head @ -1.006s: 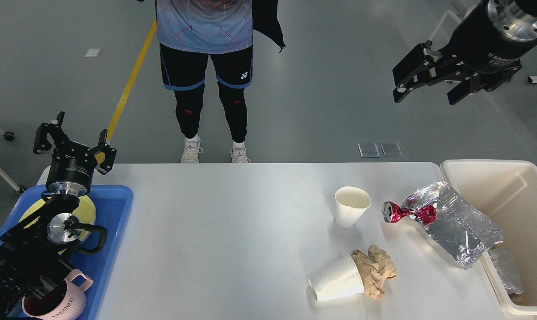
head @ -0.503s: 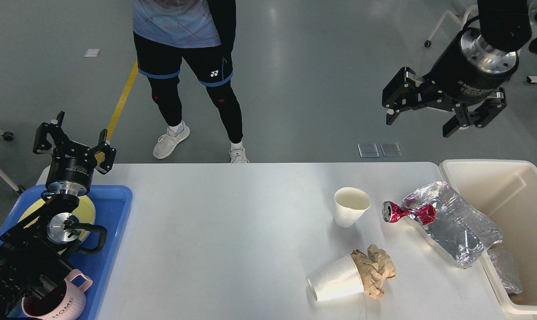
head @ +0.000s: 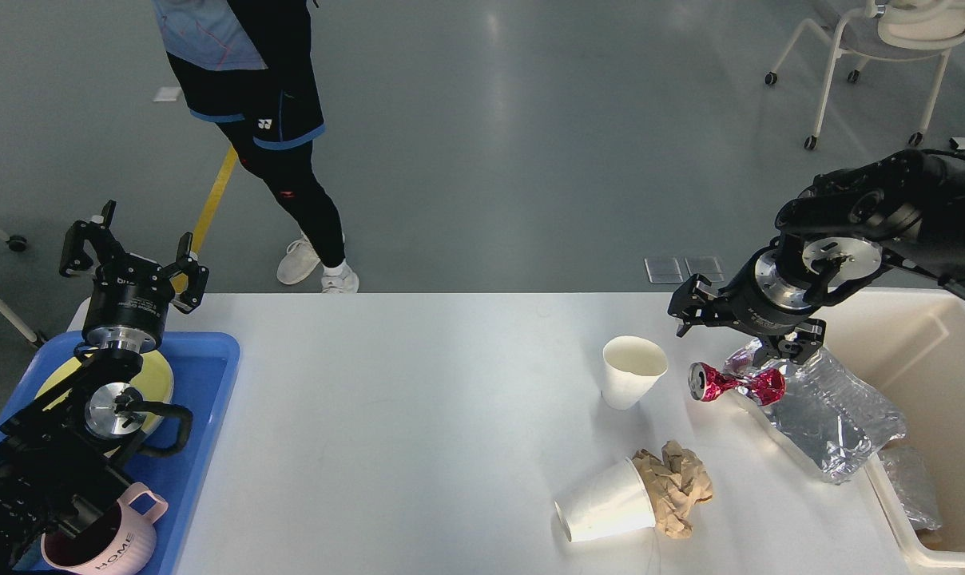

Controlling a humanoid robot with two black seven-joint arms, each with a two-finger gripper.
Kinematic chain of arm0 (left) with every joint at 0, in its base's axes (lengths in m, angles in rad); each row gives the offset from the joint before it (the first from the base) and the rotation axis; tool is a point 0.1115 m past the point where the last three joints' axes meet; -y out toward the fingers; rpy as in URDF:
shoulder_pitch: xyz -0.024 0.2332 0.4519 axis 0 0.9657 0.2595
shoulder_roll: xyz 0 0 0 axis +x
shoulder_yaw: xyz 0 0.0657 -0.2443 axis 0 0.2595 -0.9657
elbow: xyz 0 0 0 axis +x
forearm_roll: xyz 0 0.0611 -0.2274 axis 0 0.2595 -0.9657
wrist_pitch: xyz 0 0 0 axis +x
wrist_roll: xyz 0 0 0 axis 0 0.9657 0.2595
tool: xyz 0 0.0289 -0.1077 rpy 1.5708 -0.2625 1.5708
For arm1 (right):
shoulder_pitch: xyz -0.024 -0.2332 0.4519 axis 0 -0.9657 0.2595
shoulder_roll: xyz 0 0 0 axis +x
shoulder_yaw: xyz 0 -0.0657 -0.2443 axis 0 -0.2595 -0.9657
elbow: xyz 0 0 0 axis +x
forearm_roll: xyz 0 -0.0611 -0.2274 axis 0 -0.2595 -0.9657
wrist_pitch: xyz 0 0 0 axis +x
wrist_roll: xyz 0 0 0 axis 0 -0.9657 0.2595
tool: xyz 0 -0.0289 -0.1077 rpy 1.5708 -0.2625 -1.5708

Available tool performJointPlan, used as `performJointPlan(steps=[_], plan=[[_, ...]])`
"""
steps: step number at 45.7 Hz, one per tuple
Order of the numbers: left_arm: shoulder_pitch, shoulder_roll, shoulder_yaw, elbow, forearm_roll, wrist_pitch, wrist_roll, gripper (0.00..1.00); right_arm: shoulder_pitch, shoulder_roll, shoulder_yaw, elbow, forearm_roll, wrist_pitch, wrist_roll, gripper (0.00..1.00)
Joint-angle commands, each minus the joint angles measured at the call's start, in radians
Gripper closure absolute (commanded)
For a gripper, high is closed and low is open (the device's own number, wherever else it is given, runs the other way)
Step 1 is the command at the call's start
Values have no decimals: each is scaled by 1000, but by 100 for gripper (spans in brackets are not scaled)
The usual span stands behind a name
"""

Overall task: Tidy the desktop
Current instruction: 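Lower the right gripper to the white paper cup near the wrapper, then grasp the white paper cup with the right gripper and lift it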

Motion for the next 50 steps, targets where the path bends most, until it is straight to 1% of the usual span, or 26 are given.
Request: performJointPlan(steps=[1, 7, 12, 17, 23, 24, 26, 30, 31, 33, 34, 35, 37, 38, 42, 46, 50], plan=[[0, 0, 0, 0, 0, -1, 0, 3, -104, 35, 33, -64, 1, -43, 3, 0], [0, 0, 0, 0, 0, -1, 0, 3, -180, 81, 60, -136, 6, -92, 1, 0], [0, 0, 0, 1, 0, 1, 0, 3, -238, 119, 93, -202, 52, -99, -2, 0], [0, 0, 0, 0, 0, -1, 0, 3, -290, 134, 102, -253, 79, -106, -3, 0], [0, 0, 0, 0, 0, 1, 0, 3, -358, 139, 102, -317, 86, -140, -6, 3], [0, 0, 0, 0, 0, -1, 0, 3, -365, 139, 102, -324, 89, -145, -6, 6], [0, 0, 0, 0, 0, -1, 0, 3, -377, 139, 102, -330, 89, -154, -6, 17], [0, 0, 0, 0, 0, -1, 0, 3, -385, 139, 103, -331, 89, -178, -9, 50], [0, 0, 0, 0, 0, 1, 0, 3, -387, 139, 105, -331, 89, -181, -9, 54], [0, 0, 0, 0, 0, 1, 0, 3, -388, 139, 114, -331, 89, -186, -9, 58], [0, 0, 0, 0, 0, -1, 0, 3, -388, 139, 119, -331, 89, -188, -9, 64], [0, 0, 0, 0, 0, 1, 0, 3, -390, 139, 125, -331, 89, -188, -11, 72], [0, 0, 0, 1, 0, -1, 0, 3, -391, 139, 136, -331, 89, -189, -11, 93], [0, 0, 0, 0, 0, -1, 0, 3, -394, 141, 139, -331, 89, -191, -9, 100], [0, 0, 0, 0, 0, -1, 0, 3, -394, 141, 148, -331, 89, -194, -8, 100], [0, -1, 0, 1, 0, 1, 0, 3, -387, 141, 153, -328, 89, -230, -9, 100], [0, 0, 0, 0, 0, -1, 0, 3, -379, 139, 151, -322, 90, -237, -11, 100]])
